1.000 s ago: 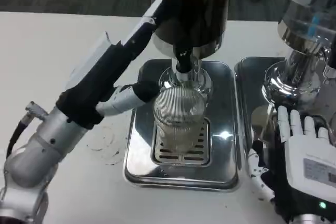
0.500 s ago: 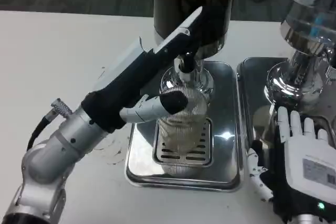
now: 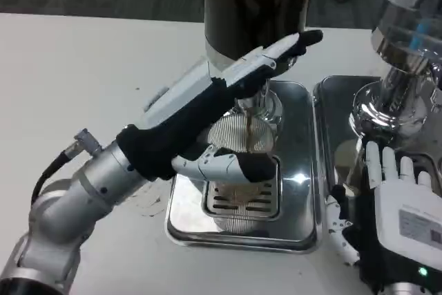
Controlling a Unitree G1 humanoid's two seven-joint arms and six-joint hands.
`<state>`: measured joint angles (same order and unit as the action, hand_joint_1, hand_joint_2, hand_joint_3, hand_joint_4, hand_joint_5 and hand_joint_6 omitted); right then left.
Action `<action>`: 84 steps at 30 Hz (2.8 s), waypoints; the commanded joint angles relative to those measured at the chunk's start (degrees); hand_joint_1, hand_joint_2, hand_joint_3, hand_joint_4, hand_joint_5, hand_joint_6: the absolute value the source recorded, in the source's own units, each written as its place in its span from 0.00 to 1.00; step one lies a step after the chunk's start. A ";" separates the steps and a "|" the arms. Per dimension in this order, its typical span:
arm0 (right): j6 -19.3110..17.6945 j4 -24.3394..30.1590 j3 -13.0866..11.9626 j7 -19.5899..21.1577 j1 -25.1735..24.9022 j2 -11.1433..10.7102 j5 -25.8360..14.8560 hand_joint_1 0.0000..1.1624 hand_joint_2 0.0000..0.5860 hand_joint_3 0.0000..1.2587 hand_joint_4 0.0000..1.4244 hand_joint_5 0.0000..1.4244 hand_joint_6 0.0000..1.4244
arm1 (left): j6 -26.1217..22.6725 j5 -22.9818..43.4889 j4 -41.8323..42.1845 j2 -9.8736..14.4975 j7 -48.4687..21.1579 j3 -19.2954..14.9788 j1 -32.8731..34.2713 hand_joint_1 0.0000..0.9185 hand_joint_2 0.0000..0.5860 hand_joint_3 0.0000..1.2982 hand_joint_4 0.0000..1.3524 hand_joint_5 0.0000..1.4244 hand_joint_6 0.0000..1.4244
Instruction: Grasp the cup under the faucet to collect the drink, then remove the cup.
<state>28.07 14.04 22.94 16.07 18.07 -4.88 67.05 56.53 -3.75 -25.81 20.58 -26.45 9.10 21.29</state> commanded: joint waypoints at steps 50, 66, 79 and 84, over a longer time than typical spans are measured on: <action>-31.74 -11.35 -10.39 -9.46 -6.75 -1.91 -47.36 0.53 0.38 0.00 0.00 0.00 0.00 | 1.30 -8.31 2.44 1.43 6.87 2.25 -0.81 0.00 0.20 0.09 0.00 0.02 0.00; -31.81 -15.85 -10.25 -12.18 -12.31 -1.50 -48.29 0.53 0.38 0.00 0.00 0.00 0.00 | 0.56 -8.65 3.18 1.69 7.24 1.76 -1.10 0.00 0.20 0.10 0.00 0.02 0.00; -32.79 -17.71 -9.84 -12.88 -13.68 -0.83 -49.11 0.52 0.39 0.00 0.00 0.00 0.00 | 0.18 -8.93 3.74 2.22 9.92 -0.67 -1.62 0.00 0.21 0.10 0.00 0.02 0.00; -33.07 -17.84 -10.05 -12.68 -13.73 -0.63 -49.21 0.51 0.39 0.00 0.00 0.00 0.00 | -0.02 -7.99 3.89 2.74 12.72 -4.54 -1.21 0.00 0.21 0.10 0.00 0.02 0.00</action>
<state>-3.66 -3.42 12.85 3.55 4.83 -5.74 18.41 56.50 -11.78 -22.57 22.56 -15.06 5.94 20.01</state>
